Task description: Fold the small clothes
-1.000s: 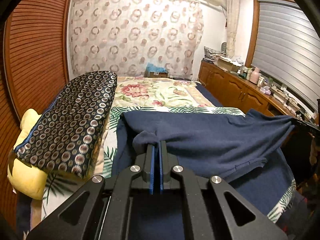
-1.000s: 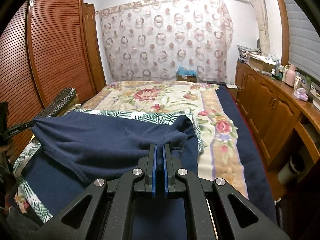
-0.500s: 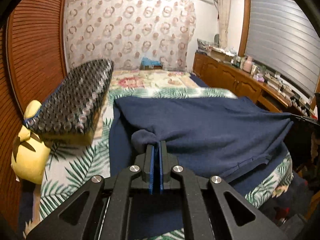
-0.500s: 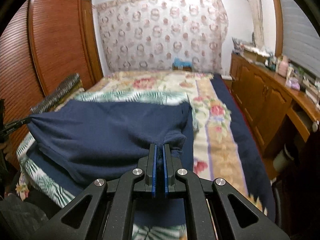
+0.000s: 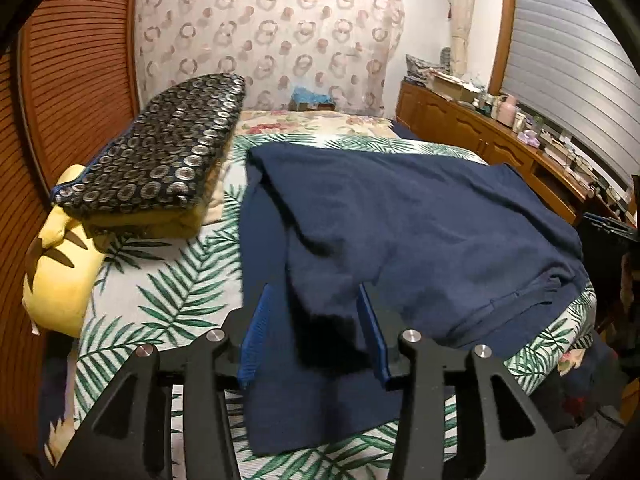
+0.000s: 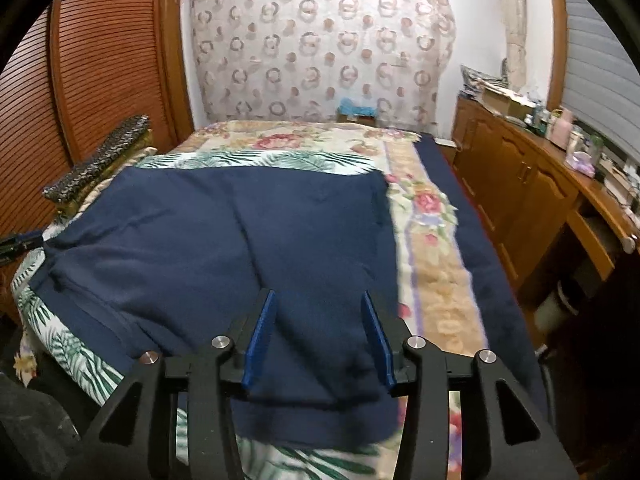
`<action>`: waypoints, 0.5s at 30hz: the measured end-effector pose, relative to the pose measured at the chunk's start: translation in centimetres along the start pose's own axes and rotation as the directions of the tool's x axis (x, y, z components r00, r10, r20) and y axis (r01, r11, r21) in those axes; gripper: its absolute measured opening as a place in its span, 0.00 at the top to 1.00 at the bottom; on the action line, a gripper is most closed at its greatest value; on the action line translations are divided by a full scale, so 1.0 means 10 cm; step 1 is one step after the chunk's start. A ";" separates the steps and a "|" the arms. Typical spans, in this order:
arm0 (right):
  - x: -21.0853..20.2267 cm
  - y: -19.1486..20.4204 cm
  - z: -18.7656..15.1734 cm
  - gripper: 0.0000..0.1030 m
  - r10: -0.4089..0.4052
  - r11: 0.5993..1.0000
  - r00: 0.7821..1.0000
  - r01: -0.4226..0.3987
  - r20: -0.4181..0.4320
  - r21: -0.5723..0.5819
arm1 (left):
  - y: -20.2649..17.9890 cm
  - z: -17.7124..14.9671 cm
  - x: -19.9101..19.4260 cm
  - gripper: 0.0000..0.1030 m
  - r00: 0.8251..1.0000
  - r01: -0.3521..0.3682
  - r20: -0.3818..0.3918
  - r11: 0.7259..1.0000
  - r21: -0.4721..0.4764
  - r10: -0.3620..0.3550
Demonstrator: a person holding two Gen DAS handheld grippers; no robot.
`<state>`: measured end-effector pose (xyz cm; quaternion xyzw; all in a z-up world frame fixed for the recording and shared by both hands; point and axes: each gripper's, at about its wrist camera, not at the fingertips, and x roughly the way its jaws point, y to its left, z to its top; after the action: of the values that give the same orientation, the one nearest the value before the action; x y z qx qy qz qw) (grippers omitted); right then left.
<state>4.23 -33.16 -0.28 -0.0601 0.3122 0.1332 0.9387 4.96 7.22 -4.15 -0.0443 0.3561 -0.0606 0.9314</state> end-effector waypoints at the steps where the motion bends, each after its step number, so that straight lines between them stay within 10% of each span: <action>1: 0.07 0.06 0.03 0.55 0.010 1.000 1.000 -0.010 0.000 -0.005 | 0.01 0.00 0.00 0.56 1.000 -0.010 0.005 1.000 -0.002 0.010; 15: 0.85 0.43 0.08 0.55 0.109 0.990 0.988 -0.118 -0.109 -0.079 | 0.11 0.13 0.41 0.56 0.998 -0.006 -0.056 1.000 0.009 0.006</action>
<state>10.01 -27.03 -4.89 -0.0890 0.3576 0.1965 0.9086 8.98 7.75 -6.04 -0.0372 0.3821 -0.0607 0.9214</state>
